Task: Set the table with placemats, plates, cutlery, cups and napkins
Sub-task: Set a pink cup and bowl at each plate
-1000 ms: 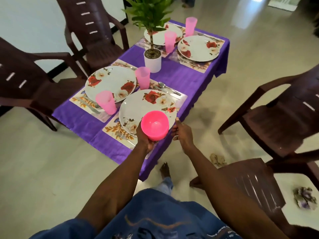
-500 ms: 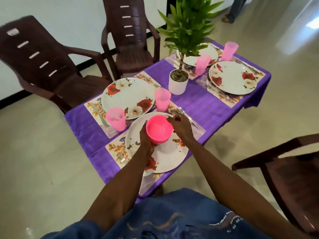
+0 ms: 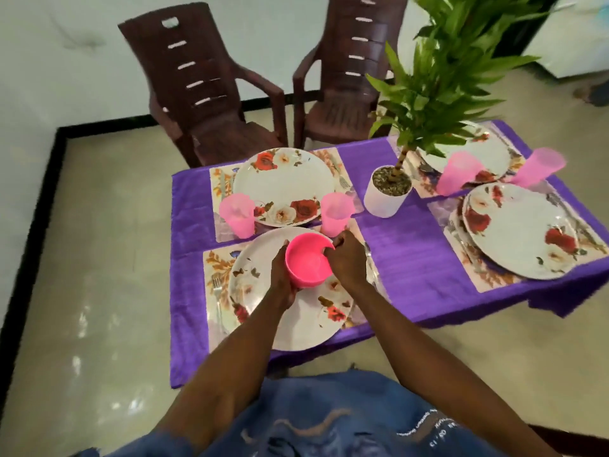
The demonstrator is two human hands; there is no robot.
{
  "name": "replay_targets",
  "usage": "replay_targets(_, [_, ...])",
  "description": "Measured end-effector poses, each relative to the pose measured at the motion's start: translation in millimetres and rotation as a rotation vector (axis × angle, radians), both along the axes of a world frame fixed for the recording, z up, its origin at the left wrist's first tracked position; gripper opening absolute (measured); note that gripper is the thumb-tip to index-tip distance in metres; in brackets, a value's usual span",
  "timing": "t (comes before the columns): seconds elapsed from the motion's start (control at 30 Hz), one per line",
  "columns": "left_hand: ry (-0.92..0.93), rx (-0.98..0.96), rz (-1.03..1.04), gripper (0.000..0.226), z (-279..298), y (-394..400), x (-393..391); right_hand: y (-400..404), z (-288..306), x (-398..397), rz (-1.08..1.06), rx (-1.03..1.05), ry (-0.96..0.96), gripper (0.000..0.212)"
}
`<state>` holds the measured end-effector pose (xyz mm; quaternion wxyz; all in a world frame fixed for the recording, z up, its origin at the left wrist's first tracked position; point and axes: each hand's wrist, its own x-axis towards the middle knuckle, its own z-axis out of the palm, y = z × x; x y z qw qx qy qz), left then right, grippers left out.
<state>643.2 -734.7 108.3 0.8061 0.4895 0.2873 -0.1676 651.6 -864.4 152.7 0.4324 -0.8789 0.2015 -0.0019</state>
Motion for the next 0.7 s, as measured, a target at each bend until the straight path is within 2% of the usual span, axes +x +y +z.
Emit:
replay_targets(0.1, [0.014,-0.059,0.087,0.026,-1.1,-24.7,-12.1,-22.3,1.5,-1.0,0.087,-0.021,-0.001,0.017])
replay_targets(0.23, [0.046,-0.032,0.204,0.042,-4.1,-46.1,-27.3,-42.8,5.6,-3.4,0.177,-0.059,0.030,0.017])
replay_targets(0.4, [0.094,-0.052,0.290,0.045,-2.8,-50.5,-35.9,-44.9,7.7,-9.5,0.235,-0.052,0.022,0.015])
replay_targets(0.6, [0.112,-0.045,0.375,0.046,-2.4,-42.8,-35.8,-37.1,19.4,-8.7,0.254,-0.030,0.000,0.031])
replay_targets(0.7, [0.076,-0.043,0.453,0.041,-2.5,-33.5,-34.8,-29.1,25.6,-2.6,0.193,0.084,-0.028,0.034])
